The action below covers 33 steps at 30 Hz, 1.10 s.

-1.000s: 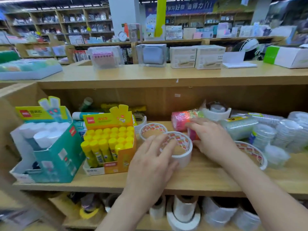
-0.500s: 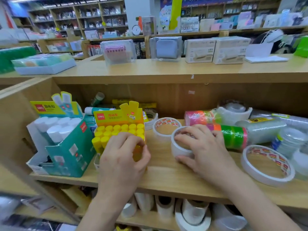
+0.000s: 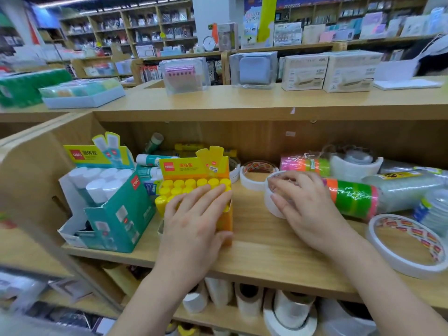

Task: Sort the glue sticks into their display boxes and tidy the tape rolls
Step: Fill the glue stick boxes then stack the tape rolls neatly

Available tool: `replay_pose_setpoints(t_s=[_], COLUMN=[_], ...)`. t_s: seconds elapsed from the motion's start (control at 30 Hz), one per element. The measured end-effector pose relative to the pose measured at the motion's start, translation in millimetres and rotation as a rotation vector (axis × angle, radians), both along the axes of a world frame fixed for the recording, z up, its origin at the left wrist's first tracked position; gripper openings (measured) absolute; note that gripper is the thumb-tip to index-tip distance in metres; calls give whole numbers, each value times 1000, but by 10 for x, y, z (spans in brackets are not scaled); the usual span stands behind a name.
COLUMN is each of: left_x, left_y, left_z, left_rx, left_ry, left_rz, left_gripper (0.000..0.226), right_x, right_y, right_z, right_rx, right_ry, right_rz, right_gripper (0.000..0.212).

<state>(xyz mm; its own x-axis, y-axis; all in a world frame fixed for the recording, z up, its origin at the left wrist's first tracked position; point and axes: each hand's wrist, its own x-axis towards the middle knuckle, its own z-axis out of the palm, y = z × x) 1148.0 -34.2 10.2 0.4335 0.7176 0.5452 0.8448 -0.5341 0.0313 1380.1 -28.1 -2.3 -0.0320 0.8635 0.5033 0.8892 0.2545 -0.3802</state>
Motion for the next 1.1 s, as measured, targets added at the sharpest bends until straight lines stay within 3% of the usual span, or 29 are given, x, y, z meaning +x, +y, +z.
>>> replay_pose_setpoints(t_s=[0.13,0.27,0.43,0.57,0.73,0.8,0.87,1.0,1.1], left_x=[275,649,930,1075,846,542,202,-167,-207], left_y=[-37,-162,-300,-355,-308,-225,-51,392,649], left_z=[-22,-88,-136,-119,43,131,182,192,120], left_rx=[82,104,94,62,40,41,57,-130,-168], left_ry=[-31,-60,-82,-100,-402,-515,-527,-151,124], left_rz=[-159,-265,-345,-373,-585,-519,-314,127,241], left_gripper=[68,70,69,63,40,31,28,37,42], right_x=[16,119,211,256,133,-24,-223,-653,-926], right_y=[-108,-208,-273,-343,-396,-409,-397,-135,360], right_z=[234,417,415,441,580,692,827,1128,1273], right_rx=[14,-49,-75,-19,141,220,235,-7,-315], right_ry=[315,499,515,458,216,103,26,-20,-262], right_rz=[135,218,257,139,-15,-39,-15,156,158], right_gripper=[42,48,47,49,39,40,41,36,40])
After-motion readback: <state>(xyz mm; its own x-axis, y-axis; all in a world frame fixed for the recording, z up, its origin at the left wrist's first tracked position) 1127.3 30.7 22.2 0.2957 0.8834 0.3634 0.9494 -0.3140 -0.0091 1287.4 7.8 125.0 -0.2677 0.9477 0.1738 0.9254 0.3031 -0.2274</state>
